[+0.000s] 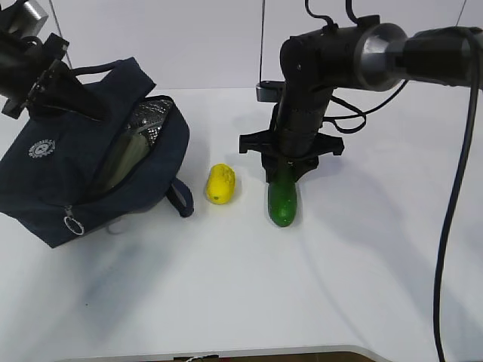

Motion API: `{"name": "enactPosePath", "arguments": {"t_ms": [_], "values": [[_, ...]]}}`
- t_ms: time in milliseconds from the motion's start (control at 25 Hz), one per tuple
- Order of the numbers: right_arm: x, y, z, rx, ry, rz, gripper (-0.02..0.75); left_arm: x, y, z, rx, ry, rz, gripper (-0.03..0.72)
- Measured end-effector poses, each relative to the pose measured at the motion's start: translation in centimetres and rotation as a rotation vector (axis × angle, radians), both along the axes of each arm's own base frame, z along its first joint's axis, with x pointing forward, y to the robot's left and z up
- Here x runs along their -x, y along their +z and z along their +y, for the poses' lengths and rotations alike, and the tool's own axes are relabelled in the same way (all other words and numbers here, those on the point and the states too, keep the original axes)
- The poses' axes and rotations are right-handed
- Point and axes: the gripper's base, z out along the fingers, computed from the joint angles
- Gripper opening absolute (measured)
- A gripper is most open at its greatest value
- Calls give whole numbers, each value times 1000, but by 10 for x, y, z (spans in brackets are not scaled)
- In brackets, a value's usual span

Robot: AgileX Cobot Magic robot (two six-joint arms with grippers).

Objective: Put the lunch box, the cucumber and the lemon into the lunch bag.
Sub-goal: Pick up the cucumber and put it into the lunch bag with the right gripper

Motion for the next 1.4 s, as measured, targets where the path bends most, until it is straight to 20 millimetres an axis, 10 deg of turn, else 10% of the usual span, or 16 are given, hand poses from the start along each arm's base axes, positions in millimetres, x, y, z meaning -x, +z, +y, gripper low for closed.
{"name": "enactPosePath", "arguments": {"t_ms": [280,840,1400], "values": [[2,11,0,27,40,45,322,0,0,0,1,-1,1,-15],[-1,100,34,-295,288,-31,322,0,0,0,-1,-7,-4,-15],[11,116,61,-631,467,0,322,-3,5,-3,66,23,-24,-15]]}}
